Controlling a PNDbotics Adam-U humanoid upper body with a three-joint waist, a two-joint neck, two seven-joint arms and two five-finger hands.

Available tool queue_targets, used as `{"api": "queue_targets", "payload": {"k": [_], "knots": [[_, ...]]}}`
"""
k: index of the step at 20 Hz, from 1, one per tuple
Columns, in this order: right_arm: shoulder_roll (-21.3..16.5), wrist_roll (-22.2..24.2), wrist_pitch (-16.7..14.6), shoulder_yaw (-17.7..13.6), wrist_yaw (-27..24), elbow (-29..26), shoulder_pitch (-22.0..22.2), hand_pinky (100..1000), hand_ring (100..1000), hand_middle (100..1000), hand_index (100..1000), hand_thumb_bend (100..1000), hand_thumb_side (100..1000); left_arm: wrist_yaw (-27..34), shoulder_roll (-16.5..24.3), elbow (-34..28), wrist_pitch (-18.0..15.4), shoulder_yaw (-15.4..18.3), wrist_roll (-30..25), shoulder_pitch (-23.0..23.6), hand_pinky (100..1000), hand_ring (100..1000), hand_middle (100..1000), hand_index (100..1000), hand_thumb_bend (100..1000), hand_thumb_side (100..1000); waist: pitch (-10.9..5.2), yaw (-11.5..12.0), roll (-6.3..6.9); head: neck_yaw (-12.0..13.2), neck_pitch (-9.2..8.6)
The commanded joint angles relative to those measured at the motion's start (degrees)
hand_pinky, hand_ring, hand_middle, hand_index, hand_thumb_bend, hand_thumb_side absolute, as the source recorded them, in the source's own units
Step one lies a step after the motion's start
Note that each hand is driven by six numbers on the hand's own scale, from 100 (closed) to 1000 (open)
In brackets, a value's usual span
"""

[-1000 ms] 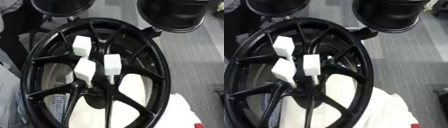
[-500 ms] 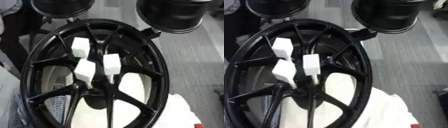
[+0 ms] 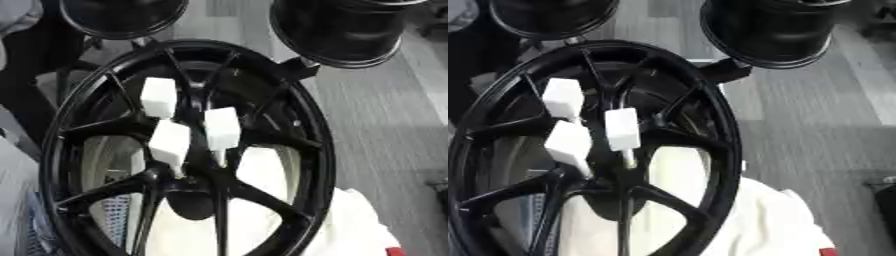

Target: Pull the pin out of the wheel hub.

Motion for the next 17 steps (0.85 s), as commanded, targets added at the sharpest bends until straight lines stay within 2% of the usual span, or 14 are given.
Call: {"api": "queue_targets", "payload": {"k": [1, 5, 7, 11, 17], "knots": [[-2.1, -1.8, 0.2, -0.8, -1.9, -1.4, -1.2, 909, 866, 815, 817, 100, 367, 0.1, 2.7, -0.6, 0.0, 0.8, -0.1, -0.7, 824, 855, 859, 930, 721, 547, -1.38, -0.1, 0.15, -0.1, 0.18], [-1.7, -3.4, 0.3, 0.1, -6.2, -4.7, -1.8, 905, 850, 797, 806, 100, 519, 0.2, 2.7, -0.7, 0.0, 0.8, 0.0, -0.7, 824, 855, 859, 929, 720, 546, -1.42, 0.0, 0.29, -0.1, 0.34], [-1.5, -3.2, 0.4, 0.7, -8.5, -6.9, -2.1, 905, 848, 794, 804, 100, 561, 0.2, 2.7, -0.8, 0.0, 0.7, 0.0, -0.7, 824, 854, 859, 929, 720, 546, -1.48, 0.1, 0.37, -0.1, 0.41], [-1.1, -1.5, 0.6, 2.0, -10.8, -11.0, -3.0, 905, 842, 788, 804, 100, 545, 0.2, 2.7, -1.2, -0.1, 0.7, -0.1, -0.7, 823, 854, 859, 928, 720, 546, -1.68, 0.2, 0.52, -0.1, 0.51], [-0.4, 1.0, 0.7, 3.7, -10.5, -14.2, -4.3, 904, 838, 784, 804, 100, 535, 0.3, 2.6, -1.4, 0.0, 0.7, -0.1, -0.6, 822, 852, 856, 927, 721, 545, -1.88, 0.1, 0.72, 0.1, 0.71]]}}
